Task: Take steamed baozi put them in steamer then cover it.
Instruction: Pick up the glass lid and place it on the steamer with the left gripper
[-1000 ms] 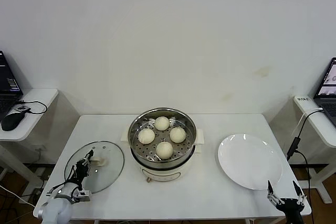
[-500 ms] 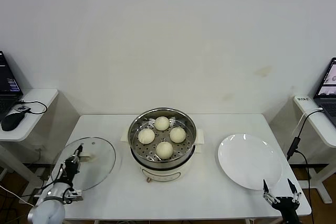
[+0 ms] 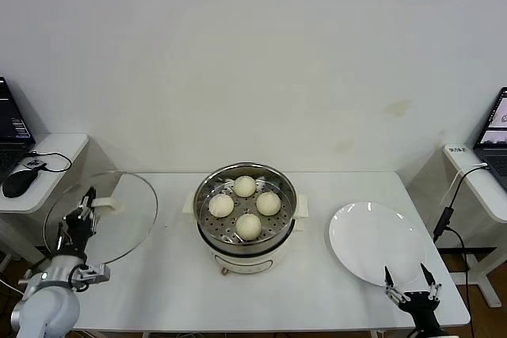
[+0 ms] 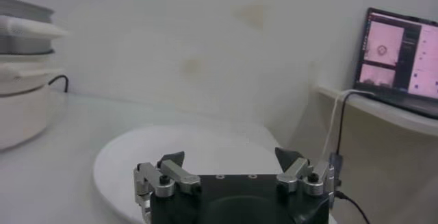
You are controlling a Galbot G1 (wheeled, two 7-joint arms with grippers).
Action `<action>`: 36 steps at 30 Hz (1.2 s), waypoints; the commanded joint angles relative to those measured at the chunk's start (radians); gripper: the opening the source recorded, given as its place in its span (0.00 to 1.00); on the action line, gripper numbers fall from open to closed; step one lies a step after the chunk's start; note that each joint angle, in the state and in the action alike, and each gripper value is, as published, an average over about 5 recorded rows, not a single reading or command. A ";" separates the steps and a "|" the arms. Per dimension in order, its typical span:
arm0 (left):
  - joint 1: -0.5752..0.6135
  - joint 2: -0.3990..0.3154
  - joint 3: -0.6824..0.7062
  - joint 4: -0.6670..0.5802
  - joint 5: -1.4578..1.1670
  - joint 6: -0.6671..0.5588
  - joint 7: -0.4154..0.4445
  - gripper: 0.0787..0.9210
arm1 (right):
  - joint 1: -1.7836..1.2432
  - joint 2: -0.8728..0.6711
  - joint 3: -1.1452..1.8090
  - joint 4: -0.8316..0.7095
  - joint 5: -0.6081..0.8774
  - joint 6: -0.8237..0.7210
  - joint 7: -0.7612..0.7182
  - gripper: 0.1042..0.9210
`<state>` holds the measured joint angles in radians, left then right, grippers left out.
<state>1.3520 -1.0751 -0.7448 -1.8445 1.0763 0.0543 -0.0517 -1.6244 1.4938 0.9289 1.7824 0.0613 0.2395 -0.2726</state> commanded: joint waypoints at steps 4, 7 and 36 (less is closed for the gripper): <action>-0.083 0.093 0.293 -0.212 -0.130 0.184 0.097 0.08 | -0.009 0.022 -0.060 0.041 -0.117 0.026 0.053 0.88; -0.154 0.109 0.412 -0.192 -0.134 0.226 0.099 0.08 | -0.006 0.029 -0.078 0.044 -0.152 0.021 0.081 0.88; -0.475 -0.182 0.811 -0.103 0.297 0.522 0.449 0.08 | 0.041 0.074 -0.163 0.018 -0.368 -0.049 0.210 0.88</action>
<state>0.9254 -1.1475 -0.0274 -1.9695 1.2067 0.5188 0.2802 -1.5861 1.5614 0.7791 1.8019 -0.2530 0.1968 -0.0829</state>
